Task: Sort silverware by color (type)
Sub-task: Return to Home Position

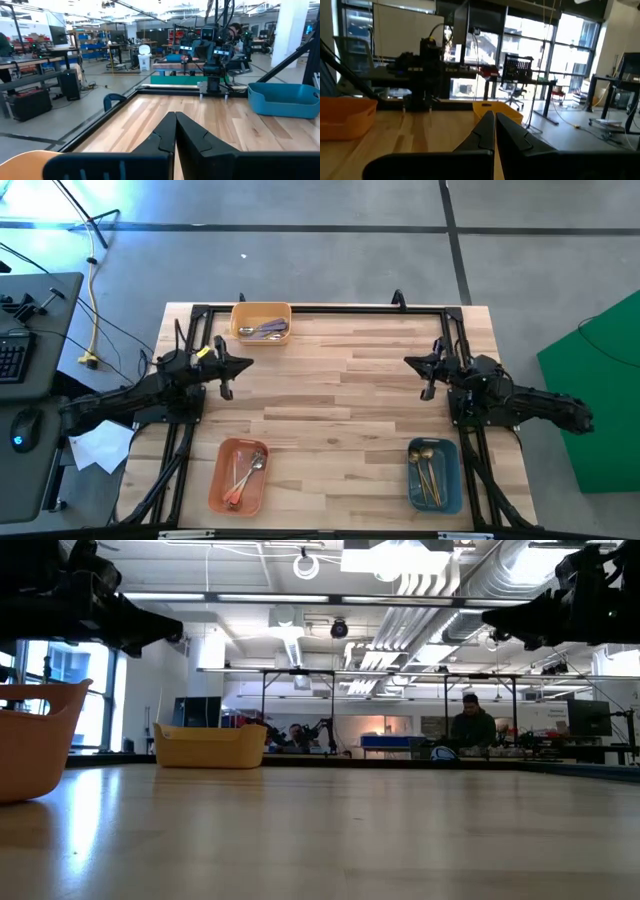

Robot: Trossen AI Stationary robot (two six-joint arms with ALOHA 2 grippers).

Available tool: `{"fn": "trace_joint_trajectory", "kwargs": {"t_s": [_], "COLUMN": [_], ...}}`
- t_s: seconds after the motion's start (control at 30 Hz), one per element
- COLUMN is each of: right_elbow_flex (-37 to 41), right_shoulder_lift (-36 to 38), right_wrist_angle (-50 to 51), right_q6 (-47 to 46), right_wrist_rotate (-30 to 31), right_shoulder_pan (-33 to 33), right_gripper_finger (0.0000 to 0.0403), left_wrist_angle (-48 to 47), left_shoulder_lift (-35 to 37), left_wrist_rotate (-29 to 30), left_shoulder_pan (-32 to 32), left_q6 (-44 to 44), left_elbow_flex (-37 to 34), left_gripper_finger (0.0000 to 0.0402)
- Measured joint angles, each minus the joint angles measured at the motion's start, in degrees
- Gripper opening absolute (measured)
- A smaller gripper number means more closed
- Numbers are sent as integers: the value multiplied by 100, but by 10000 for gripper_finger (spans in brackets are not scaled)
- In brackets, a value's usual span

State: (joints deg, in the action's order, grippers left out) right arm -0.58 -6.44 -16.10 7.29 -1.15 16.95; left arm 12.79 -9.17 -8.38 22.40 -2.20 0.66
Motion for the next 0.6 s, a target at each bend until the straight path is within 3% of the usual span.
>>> {"fn": "trace_joint_trajectory", "kwargs": {"t_s": [0.2, 0.37, 0.6], "right_elbow_flex": [2, 2, 4], "right_shoulder_lift": [635, 617, 639], "right_wrist_angle": [520, 1404, 1376], "right_q6": [115, -532, -499], "right_wrist_rotate": [269, 432, 884], "right_shoulder_pan": [-4, -7, -22], "right_gripper_finger": [0, 0, 0], "left_wrist_angle": [-985, -1094, -940], "left_shoulder_lift": [906, 873, 896], "left_wrist_rotate": [29, 157, 260], "left_shoulder_pan": [10, 3, -10], "left_q6": [144, 324, 357], "left_elbow_flex": [3, 3, 3], "left_gripper_finger": [0, 0, 0]}}
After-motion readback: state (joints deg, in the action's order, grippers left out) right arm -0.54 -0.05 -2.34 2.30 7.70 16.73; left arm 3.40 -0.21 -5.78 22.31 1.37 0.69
